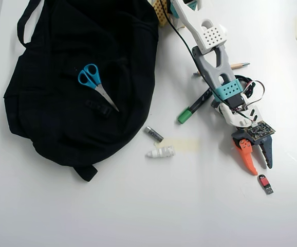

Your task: Put the usb stick into the black bag

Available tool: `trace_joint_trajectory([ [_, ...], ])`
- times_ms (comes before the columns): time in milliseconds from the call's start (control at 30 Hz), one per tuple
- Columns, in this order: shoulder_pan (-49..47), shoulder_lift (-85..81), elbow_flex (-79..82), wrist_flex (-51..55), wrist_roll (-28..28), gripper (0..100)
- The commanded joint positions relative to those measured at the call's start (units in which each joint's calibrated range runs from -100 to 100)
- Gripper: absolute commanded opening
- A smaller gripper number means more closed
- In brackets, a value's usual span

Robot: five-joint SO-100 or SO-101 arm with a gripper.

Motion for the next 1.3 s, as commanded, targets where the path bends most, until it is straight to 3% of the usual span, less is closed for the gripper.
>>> trace_joint_trajectory([
  [0, 1.2, -0.04, -0.48, -0.21, -0.06, 16],
  [1267, 1.35, 1.28, 1.04, -0.21, 3.82, 16],
])
